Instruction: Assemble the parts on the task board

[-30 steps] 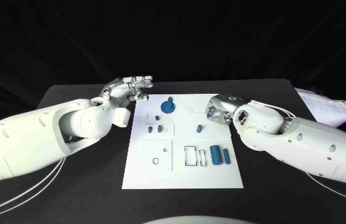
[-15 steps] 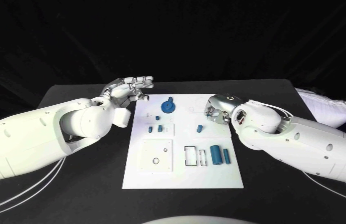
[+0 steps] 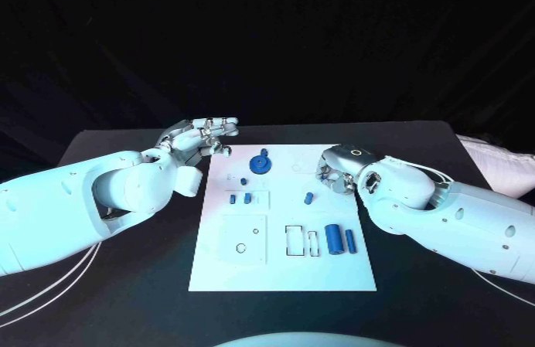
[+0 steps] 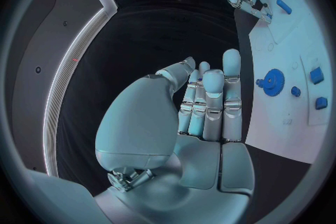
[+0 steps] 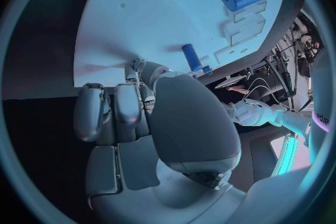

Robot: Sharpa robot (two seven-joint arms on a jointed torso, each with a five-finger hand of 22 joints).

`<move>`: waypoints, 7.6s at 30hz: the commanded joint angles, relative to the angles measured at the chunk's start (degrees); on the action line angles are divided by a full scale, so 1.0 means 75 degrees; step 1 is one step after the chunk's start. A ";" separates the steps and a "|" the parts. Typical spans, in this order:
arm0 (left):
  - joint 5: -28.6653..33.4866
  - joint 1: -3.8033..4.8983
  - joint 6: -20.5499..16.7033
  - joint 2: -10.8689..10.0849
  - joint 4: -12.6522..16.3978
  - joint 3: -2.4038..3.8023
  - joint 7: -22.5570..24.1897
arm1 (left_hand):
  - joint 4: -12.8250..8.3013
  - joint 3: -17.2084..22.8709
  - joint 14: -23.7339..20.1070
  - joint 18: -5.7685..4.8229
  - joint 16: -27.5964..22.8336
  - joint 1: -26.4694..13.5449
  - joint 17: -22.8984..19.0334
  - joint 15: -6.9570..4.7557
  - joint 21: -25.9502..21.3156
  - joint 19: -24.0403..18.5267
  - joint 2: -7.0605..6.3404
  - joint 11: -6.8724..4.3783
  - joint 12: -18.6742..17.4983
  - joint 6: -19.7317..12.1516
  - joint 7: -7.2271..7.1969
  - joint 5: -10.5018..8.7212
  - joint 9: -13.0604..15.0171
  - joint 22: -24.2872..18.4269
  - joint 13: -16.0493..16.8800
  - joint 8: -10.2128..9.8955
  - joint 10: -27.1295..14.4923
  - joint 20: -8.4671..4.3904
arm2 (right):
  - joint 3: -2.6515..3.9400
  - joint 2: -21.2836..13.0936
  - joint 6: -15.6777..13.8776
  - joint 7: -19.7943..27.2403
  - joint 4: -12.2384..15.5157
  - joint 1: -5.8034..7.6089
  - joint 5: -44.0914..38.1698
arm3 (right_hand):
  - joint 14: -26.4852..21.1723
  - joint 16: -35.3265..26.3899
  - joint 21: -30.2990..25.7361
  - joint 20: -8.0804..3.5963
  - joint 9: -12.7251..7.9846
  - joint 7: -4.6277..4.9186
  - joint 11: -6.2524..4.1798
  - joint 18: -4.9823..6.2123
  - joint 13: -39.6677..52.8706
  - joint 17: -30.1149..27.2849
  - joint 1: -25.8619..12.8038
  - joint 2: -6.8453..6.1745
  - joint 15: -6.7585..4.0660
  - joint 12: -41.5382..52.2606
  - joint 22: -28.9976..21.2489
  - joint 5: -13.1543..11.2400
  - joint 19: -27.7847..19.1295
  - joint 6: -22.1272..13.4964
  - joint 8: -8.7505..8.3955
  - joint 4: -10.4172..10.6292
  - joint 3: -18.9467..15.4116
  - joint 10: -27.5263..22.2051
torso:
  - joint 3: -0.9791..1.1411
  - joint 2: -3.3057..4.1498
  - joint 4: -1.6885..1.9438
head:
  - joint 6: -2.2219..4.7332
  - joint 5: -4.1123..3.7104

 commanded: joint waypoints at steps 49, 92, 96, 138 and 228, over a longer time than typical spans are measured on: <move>-0.0190 0.0004 0.0466 0.0239 -0.0043 0.0004 0.0211 | 0.0379 -0.0712 -0.0052 0.0085 0.0078 -0.0568 -0.0048 0.0096 -0.0267 0.0072 0.0095 0.0060 0.0394 -0.0230 0.0044 -0.0026 -0.0066 -0.0164 0.0169 0.0001 -0.0414 0.0115 | -0.0135 0.0968 -0.0185 0.0409 0.1587 -0.0902 0.0157 | 0.0255 0.0097 0.0048 0.0050 0.0023 0.0114 -0.0077 -0.0095 0.0011 -0.0027 -0.0439 -0.0042 0.0059 -0.0083 0.0026 -0.0032 0.0012 -0.0111 -0.0088 -0.0286 0.0421 0.0066 | -0.0021 0.0024 0.0047 | -0.0291 0.0679; -0.0272 0.0004 0.0644 0.0268 -0.0066 0.0003 0.0056 | 0.0472 -0.0907 -0.0065 0.0086 0.0107 -0.0590 -0.0072 0.0104 -0.0335 0.0105 0.0172 0.0066 0.0503 -0.0277 0.0047 -0.0025 -0.0079 -0.0209 0.0214 0.0024 -0.0516 0.0124 | -0.0286 0.1358 0.0372 0.0330 0.1054 -0.0977 0.0061 | 0.0145 -0.0172 -0.0276 0.0186 -0.0134 0.0314 0.0133 0.0008 -0.0028 -0.0397 -0.0989 -0.0236 0.0237 -0.0113 -0.0453 0.0078 -0.0326 -0.0829 -0.0134 -0.0272 0.0210 -0.0705 | -0.0026 0.0019 0.0039 | -0.0497 0.0841; -0.0300 0.0004 0.0626 0.0264 -0.0058 0.0003 0.0037 | 0.0457 -0.0924 -0.0058 0.0087 0.0125 -0.0539 -0.0059 0.0101 -0.0347 0.0115 0.0200 0.0063 0.0529 -0.0282 0.0046 -0.0024 -0.0081 -0.0217 0.0224 0.0033 -0.0534 0.0123 | -0.0293 0.1336 0.0150 0.0275 0.1067 -0.0977 0.0045 | 0.0067 -0.0399 -0.0501 0.0287 -0.0334 0.0411 0.0255 0.0079 -0.0022 -0.0683 -0.1127 -0.0349 0.0336 -0.0099 -0.0765 0.0163 -0.0502 -0.1395 -0.0123 -0.0313 0.0000 -0.1422 | -0.0019 0.0018 0.0044 | -0.0493 0.0831; -0.0339 0.0003 0.0662 0.0216 -0.0086 -0.0019 -0.0010 | 0.0398 -0.0977 -0.0033 0.0088 0.0176 -0.0409 -0.0025 0.0097 -0.0364 0.0154 0.0219 0.0064 0.0581 -0.0307 0.0049 -0.0024 -0.0087 -0.0230 0.0241 0.0049 -0.0596 0.0117 | 0.0222 -0.0787 0.0323 -0.0013 0.1762 -0.0467 0.0238 | 0.0088 -0.0563 -0.0710 -0.0029 -0.0505 -0.0022 -0.0026 0.0100 -0.0007 -0.0998 -0.1054 -0.0368 -0.0069 0.0506 -0.0985 0.0104 -0.0443 -0.1354 -0.0085 -0.0416 -0.0926 -0.1590 | -0.0034 -0.0032 -0.0025 | -0.0217 0.0550; -0.0386 0.0004 0.0859 0.0327 -0.0129 -0.0028 -0.0096 | 0.0355 -0.1015 -0.0071 0.0084 0.0153 -0.0314 -0.0101 0.0103 -0.0388 0.0164 0.0249 0.0072 0.0623 -0.0351 0.0059 -0.0024 -0.0098 -0.0242 0.0252 0.0053 -0.0650 0.0118 | 0.0173 0.1261 -0.0185 0.0379 0.1849 -0.1482 0.1023 | 0.0251 0.0118 -0.0153 -0.0017 -0.0248 0.0042 -0.0150 -0.0059 0.0018 -0.0355 -0.0934 0.0169 -0.0004 0.0552 -0.0222 0.0026 0.0014 -0.0258 0.0282 -0.0340 -0.0356 -0.0111 | -0.0033 -0.0033 -0.0034 | -0.0471 0.0899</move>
